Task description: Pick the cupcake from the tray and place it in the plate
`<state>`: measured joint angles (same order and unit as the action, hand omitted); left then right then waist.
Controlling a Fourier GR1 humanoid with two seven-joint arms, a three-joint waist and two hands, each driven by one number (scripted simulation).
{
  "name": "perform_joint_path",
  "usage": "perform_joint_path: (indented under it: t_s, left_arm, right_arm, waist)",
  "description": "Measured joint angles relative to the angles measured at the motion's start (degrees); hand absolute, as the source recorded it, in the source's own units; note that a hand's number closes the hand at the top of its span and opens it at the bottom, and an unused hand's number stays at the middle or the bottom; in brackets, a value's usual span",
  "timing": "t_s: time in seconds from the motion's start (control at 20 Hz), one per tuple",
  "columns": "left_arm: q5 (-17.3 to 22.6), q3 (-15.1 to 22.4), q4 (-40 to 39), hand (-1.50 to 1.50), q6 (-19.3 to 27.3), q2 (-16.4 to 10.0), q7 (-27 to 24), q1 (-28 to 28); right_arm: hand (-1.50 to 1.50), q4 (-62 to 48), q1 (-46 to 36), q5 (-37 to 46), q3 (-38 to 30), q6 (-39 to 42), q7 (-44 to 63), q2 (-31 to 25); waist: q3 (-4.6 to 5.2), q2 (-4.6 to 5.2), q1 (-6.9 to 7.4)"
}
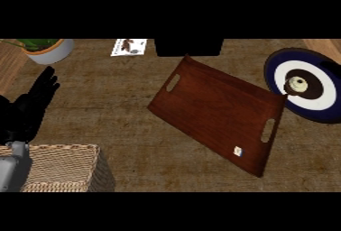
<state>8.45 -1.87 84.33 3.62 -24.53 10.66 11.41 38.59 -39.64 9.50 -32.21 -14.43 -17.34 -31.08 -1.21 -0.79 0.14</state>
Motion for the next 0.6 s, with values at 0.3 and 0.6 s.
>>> perform_joint_path:
  t_s: [0.3,0.6]
  left_arm:
    - [-0.1,-0.8,0.3,0.00,-0.3,0.2,-0.4,-0.8]
    - [-0.4,-1.2,0.4,0.00,-0.8,0.5,-0.2,-0.8]
  right_arm:
    - [-1.50,-0.8,1.1,-8.6,-4.6,10.2,3.3,-0.3]
    - [-1.50,-1.9,5.0,-12.1,-6.5,16.6,-0.2,-1.6]
  waist:
    - [0.01,-0.14,-0.43]
    - [0.02,0.03,-0.14]
